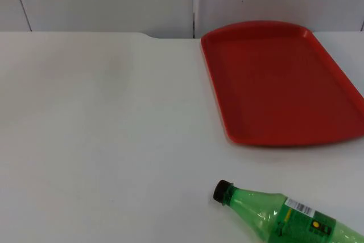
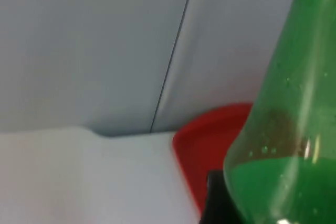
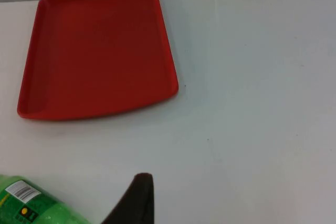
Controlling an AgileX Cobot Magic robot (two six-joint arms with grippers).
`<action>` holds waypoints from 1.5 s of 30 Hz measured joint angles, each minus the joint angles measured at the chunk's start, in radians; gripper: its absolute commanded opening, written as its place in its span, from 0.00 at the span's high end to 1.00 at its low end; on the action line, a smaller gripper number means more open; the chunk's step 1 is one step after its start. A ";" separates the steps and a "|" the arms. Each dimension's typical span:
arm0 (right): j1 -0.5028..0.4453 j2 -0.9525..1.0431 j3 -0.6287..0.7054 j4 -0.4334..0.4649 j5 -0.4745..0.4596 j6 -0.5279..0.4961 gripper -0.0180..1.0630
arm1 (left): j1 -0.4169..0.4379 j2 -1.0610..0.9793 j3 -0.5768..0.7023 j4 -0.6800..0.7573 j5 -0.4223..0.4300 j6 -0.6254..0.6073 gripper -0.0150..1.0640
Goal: Place the bottle upright on the tray.
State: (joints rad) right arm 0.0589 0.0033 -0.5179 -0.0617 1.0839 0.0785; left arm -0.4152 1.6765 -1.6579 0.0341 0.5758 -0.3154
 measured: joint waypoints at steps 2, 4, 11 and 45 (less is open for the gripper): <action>0.000 0.000 0.000 0.000 0.000 0.000 0.01 | 0.000 -0.047 0.053 0.004 -0.073 0.003 0.99; 0.000 0.000 0.000 0.000 0.000 0.000 0.01 | 0.000 -0.089 0.123 0.006 -0.161 0.017 0.99; 0.000 0.000 0.000 0.000 0.000 0.000 0.01 | 0.000 -0.181 0.321 0.019 -0.409 0.045 0.99; 0.000 0.000 0.000 0.000 0.000 0.000 0.01 | 0.000 -0.176 0.691 0.193 -1.170 0.072 0.99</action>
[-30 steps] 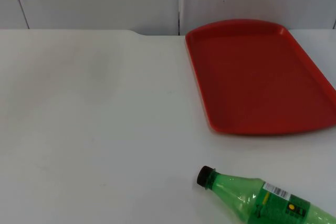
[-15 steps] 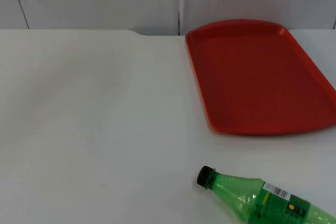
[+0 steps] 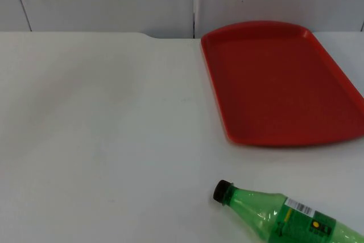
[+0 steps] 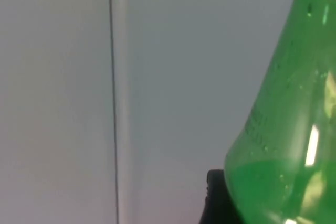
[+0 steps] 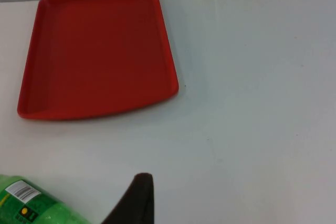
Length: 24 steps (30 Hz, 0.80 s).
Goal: Place the bottle upright on the tray.
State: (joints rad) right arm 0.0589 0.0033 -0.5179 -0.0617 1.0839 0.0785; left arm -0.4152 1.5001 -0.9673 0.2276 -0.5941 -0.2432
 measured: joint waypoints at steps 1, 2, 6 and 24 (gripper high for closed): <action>0.000 0.000 0.000 0.000 0.000 0.000 0.01 | 0.000 0.021 0.000 0.000 -0.032 0.000 0.99; 0.000 0.000 0.000 0.000 0.000 0.000 0.01 | 0.000 0.051 0.000 0.000 -0.070 0.000 0.99; 0.000 0.000 0.000 0.000 0.000 0.000 0.01 | 0.000 0.155 0.000 0.000 -0.211 0.002 0.99; 0.000 0.000 0.000 0.000 0.000 -0.002 0.01 | 0.000 0.646 -0.345 0.141 -0.359 0.002 0.99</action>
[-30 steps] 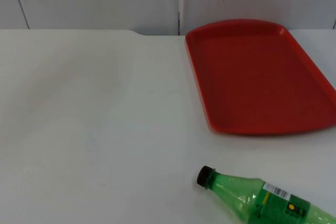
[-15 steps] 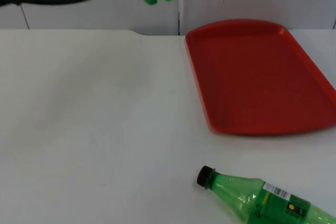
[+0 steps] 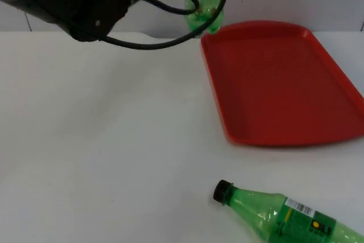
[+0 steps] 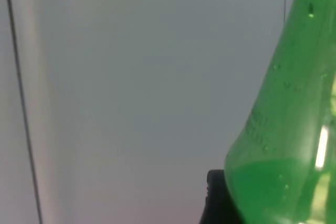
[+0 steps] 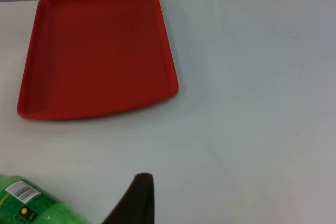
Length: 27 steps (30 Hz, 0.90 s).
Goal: Place the bottle upright on the tray.
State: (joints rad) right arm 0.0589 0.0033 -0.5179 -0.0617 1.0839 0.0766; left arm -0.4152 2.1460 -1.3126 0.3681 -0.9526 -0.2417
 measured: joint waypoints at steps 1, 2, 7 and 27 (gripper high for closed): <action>0.000 0.000 0.000 0.000 0.000 0.000 0.01 | 0.000 0.013 -0.013 0.003 -0.002 -0.002 0.99; 0.000 0.000 0.000 0.000 0.000 0.000 0.01 | 0.000 0.047 -0.047 0.008 -0.002 -0.019 0.99; 0.000 0.000 0.000 0.000 0.000 0.000 0.01 | -0.015 0.137 -0.150 0.021 -0.002 -0.049 0.99; 0.000 0.000 0.000 0.000 0.000 0.000 0.01 | -0.072 0.553 -0.764 0.044 0.147 -0.052 0.99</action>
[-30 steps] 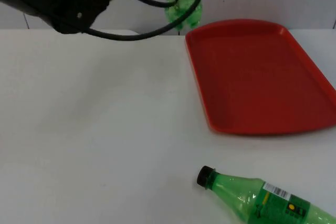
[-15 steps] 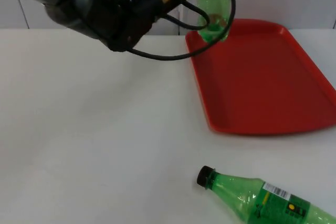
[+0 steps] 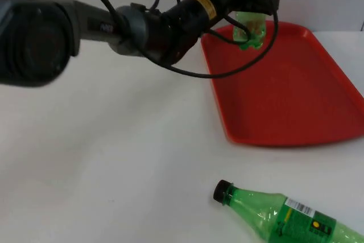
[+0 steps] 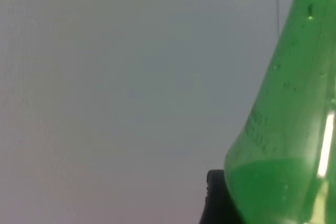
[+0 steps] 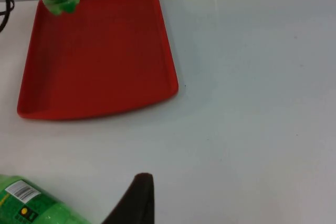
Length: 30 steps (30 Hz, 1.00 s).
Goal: Place the bottle upright on the tray.
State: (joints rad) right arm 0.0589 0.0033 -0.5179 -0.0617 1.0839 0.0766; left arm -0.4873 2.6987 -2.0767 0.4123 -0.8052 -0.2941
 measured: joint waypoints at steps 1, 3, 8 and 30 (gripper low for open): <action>0.000 0.000 0.000 0.000 0.000 0.000 0.01 | 0.000 0.019 -0.027 0.000 0.021 0.000 0.99; 0.000 0.000 0.000 0.000 0.000 0.000 0.01 | 0.000 0.039 -0.056 0.000 0.038 0.000 0.99; 0.000 0.000 0.000 0.000 0.000 0.000 0.01 | 0.000 0.094 -0.108 -0.002 0.081 0.004 0.99; 0.000 0.000 0.000 0.000 0.000 0.000 0.01 | 0.000 0.125 -0.116 -0.011 0.057 0.006 0.41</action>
State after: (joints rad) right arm 0.0589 0.0033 -0.5179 -0.0617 1.0839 0.0766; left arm -0.4873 2.8233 -2.1932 0.4012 -0.7483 -0.2884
